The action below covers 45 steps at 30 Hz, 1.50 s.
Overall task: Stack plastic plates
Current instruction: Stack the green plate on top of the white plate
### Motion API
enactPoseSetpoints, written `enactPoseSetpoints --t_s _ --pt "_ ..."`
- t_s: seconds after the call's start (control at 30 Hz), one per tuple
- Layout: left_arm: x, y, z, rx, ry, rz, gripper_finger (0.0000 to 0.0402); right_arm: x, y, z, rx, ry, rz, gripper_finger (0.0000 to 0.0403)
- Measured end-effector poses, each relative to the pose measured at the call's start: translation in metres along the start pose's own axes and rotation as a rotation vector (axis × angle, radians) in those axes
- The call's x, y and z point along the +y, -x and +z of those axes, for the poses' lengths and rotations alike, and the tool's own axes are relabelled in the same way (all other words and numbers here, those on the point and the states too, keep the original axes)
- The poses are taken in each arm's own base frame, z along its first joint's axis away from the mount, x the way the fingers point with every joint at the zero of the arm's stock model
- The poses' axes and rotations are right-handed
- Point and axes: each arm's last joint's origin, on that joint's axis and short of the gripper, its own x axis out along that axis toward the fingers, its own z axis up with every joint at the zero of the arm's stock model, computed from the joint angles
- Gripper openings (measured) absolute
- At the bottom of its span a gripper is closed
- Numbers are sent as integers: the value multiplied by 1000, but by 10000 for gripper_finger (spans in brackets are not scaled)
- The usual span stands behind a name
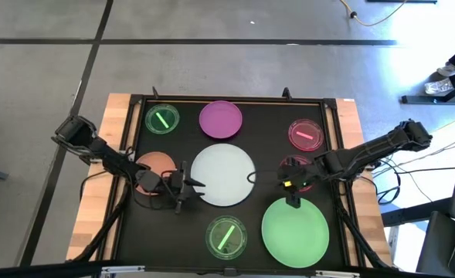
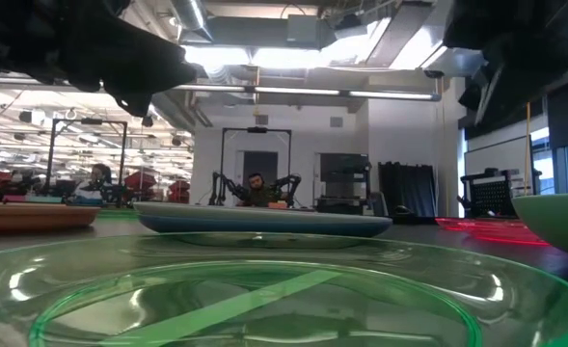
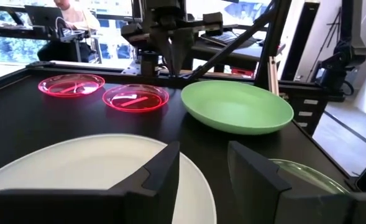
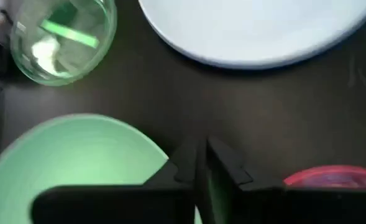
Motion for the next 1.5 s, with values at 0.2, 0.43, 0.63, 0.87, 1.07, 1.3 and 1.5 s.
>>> enactPoseSetpoints --t_s 0.2,0.43,0.63,0.87,1.07,1.3,1.5 --pt "0 0 -1 13 14 2 131 0 -3 -3 47 -4 18 129" --pt "0 0 -2 16 16 3 131 1 -29 -8 188 -3 45 202" --pt "0 0 -2 18 14 6 131 4 -56 -11 294 34 109 201" --pt "1 0 -2 16 14 24 131 3 -71 -16 359 31 121 172" --pt "1 0 -2 17 13 25 131 3 -72 -15 348 55 114 116" --pt "1 0 -2 17 14 25 131 3 -72 -15 347 80 125 12" --pt "1 0 -2 16 17 26 131 4 -63 -8 344 89 136 11"
